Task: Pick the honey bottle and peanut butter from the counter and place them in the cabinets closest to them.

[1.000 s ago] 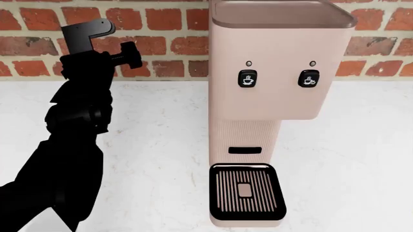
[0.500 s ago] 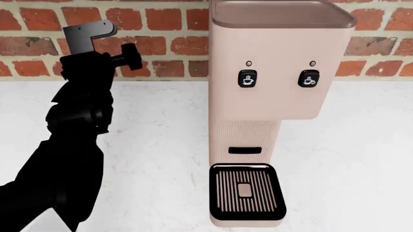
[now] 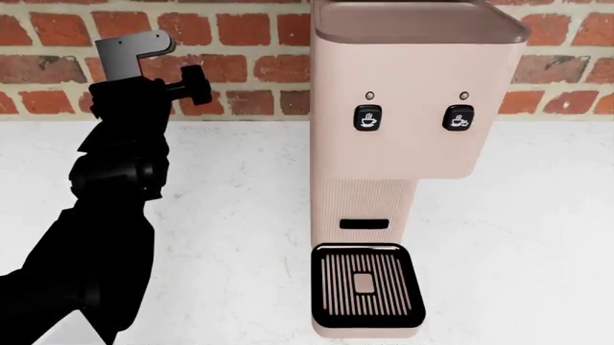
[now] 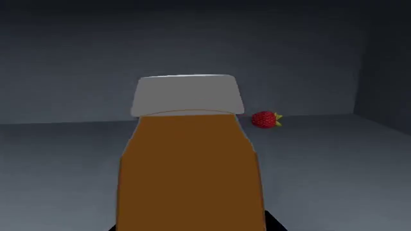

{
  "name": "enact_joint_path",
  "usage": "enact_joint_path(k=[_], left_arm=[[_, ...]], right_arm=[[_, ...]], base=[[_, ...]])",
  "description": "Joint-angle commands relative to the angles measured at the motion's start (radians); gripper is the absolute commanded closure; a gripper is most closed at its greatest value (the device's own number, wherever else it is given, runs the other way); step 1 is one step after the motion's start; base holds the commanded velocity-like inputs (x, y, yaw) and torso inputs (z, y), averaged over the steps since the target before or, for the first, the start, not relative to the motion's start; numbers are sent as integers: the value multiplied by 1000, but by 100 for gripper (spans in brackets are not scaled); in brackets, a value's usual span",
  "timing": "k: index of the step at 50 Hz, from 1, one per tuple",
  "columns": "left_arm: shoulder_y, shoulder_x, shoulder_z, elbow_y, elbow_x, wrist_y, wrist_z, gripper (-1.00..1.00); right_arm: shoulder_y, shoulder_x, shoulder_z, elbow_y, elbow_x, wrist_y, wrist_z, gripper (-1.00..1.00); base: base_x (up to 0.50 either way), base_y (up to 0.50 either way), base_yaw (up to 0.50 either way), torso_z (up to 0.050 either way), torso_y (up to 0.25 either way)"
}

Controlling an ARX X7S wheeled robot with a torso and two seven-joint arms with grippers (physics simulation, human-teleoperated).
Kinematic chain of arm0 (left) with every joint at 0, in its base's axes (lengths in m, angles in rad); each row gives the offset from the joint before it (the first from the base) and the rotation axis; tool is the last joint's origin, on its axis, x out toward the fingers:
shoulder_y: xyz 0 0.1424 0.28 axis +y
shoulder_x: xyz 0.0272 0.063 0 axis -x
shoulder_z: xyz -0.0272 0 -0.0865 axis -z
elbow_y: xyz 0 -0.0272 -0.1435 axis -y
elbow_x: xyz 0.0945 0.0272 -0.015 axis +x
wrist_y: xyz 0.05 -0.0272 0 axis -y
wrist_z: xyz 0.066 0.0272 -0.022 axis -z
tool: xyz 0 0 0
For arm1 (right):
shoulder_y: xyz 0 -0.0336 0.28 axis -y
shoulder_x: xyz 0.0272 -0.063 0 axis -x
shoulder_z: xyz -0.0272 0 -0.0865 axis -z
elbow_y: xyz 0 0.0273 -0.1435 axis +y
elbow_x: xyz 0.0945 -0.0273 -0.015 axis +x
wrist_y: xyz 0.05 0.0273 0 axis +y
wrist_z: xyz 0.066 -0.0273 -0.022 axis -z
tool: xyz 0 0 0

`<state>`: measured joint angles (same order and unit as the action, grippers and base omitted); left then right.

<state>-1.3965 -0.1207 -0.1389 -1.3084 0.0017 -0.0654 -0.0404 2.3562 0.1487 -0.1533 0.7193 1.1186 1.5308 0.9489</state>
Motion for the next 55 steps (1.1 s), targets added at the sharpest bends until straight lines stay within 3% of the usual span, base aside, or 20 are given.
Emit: enact_joint_path(k=[1, 8, 17, 21, 25, 27, 35, 55], left_arm=[[1, 0, 6, 0, -1, 1, -2, -100], [1, 0, 10, 0, 0, -2, 1, -100], [0, 0, 13, 0, -2, -8, 8, -100], [0, 0, 15, 0, -2, -9, 7, -100], [-1, 0, 15, 0, -2, -9, 8, -100], [-1, 0, 16, 0, -3, -9, 9, -100], [0, 0, 17, 0, -2, -9, 8, -100], [-1, 0, 18, 0, -6, -12, 18, -100]], right_arm=[[0, -16, -62, 314, -249, 39, -172, -100], [0, -2, -145, 250, -112, 40, -95, -100], [0, -33, -127, 67, -324, 40, -214, -100], [0, -63, -111, -15, -523, 40, -357, -100], [0, -148, -60, -75, -1031, 40, -747, -100], [0, -149, -76, -106, -1087, 40, -795, -100], [0, -149, -101, -158, -1132, 40, -830, -100], [0, -149, -126, -223, -948, 15, -667, -100]], base=[[0, 0, 0, 0, 0], [5, 0, 0, -1, 0], [6, 0, 1, -1, 0], [7, 0, 1, -3, 0], [6, 0, 3, 0, 0], [0, 0, 0, 0, 0], [0, 0, 0, 0, 0], [0, 0, 0, 0, 0]])
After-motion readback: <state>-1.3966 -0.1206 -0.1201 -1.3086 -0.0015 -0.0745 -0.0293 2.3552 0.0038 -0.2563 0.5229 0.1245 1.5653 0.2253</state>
